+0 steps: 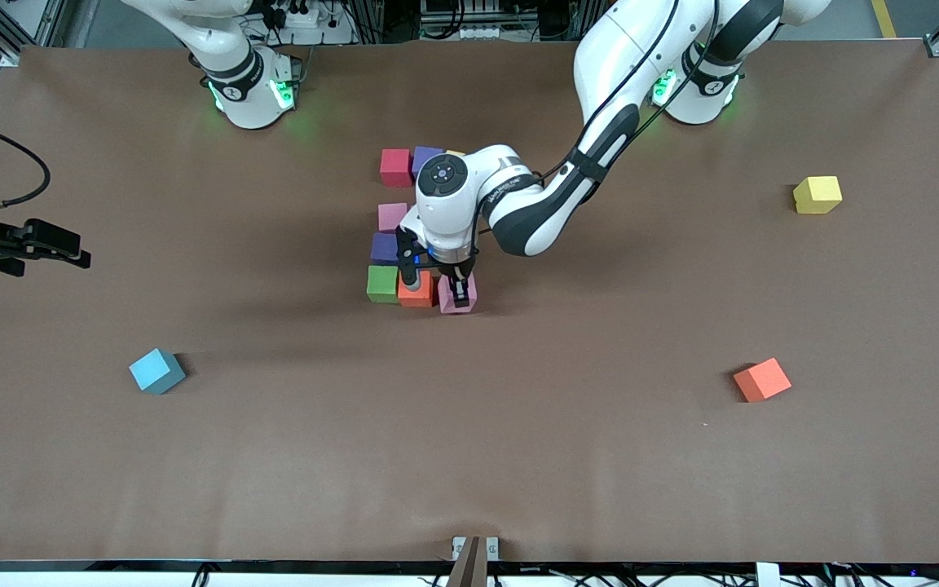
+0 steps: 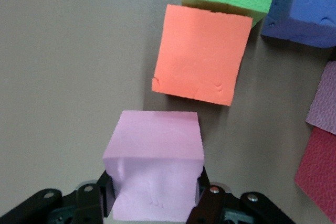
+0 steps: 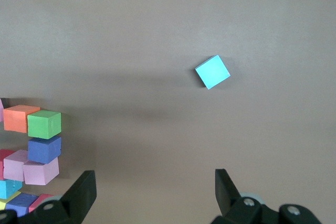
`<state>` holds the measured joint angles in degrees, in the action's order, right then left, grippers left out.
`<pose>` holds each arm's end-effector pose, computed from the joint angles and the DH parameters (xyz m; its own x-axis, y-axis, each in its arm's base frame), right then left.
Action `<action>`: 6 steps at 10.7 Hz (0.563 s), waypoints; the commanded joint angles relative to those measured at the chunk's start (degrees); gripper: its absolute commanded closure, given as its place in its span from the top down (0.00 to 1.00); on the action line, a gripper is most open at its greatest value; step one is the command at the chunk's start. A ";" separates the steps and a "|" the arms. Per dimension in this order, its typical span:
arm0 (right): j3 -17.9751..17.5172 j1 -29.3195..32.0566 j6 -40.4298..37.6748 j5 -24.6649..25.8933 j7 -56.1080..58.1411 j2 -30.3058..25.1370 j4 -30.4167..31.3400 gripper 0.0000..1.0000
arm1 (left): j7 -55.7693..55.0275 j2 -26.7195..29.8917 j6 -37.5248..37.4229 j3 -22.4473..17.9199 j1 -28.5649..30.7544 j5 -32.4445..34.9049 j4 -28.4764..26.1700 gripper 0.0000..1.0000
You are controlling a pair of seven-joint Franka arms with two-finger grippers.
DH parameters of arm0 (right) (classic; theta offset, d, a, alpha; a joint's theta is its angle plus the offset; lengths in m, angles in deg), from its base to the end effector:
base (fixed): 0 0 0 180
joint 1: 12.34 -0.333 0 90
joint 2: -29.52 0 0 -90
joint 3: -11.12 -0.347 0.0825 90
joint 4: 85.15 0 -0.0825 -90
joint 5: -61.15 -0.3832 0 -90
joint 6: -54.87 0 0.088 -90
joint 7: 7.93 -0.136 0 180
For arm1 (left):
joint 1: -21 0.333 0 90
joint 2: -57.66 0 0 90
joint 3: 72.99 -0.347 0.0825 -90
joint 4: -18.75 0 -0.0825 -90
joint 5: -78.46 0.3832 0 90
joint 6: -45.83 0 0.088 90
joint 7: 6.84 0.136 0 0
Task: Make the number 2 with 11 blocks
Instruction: 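Lower the lilac cube beside the orange cube with the left gripper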
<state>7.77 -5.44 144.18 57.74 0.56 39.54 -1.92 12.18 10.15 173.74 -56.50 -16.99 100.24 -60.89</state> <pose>0.6064 -0.0325 0.5798 0.9946 0.0864 -0.0574 0.0817 -0.9935 -0.0789 0.4940 -0.5793 0.2233 0.1541 -0.9880 0.0115 -0.9820 -0.1545 -0.1091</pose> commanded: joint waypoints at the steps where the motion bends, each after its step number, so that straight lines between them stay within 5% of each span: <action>1: -0.87 1.18 0.34 0.16 0.82 -0.17 0.27 1.00 | 2.76 -1.27 0.06 -0.75 -0.85 1.15 1.86 0.51; 6: -0.87 1.45 0.25 0.16 1.87 -0.08 0.27 1.00 | 4.88 -1.09 -0.56 -0.14 -1.03 0.80 1.60 0.51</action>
<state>7.77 -5.40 144.19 57.74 0.86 39.54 -1.92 15.84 9.72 173.84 -56.53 -17.37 100.24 -60.77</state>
